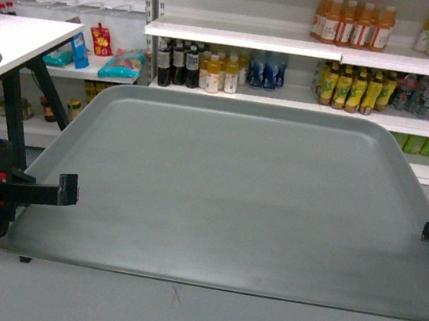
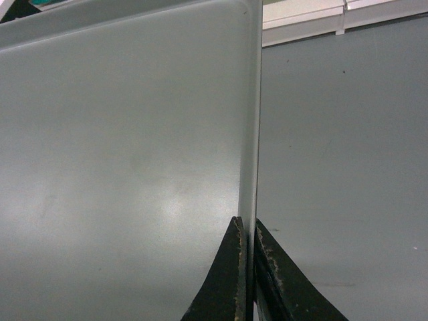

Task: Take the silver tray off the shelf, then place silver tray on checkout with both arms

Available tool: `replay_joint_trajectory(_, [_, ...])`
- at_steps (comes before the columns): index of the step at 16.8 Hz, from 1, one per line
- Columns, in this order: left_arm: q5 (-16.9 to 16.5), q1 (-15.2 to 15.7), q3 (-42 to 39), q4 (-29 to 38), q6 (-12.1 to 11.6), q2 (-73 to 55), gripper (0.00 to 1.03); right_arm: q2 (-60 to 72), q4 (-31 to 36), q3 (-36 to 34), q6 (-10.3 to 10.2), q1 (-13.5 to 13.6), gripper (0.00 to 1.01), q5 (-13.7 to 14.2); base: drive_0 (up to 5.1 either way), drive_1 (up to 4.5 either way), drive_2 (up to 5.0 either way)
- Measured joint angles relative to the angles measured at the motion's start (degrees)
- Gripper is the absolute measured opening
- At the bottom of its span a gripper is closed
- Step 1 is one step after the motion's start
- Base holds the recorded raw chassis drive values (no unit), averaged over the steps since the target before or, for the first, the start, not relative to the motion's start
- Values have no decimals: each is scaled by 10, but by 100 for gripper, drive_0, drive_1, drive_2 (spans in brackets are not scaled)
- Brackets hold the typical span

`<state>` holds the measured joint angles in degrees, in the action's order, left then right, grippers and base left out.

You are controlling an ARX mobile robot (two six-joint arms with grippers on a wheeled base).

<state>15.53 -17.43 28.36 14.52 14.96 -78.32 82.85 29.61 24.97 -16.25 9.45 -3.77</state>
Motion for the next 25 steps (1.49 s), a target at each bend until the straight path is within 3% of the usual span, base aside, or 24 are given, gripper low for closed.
replay_joint_trajectory(25, [1,0,0,-1,0,0,3,0,1,0,-1,0,3,-1,-486,236,236])
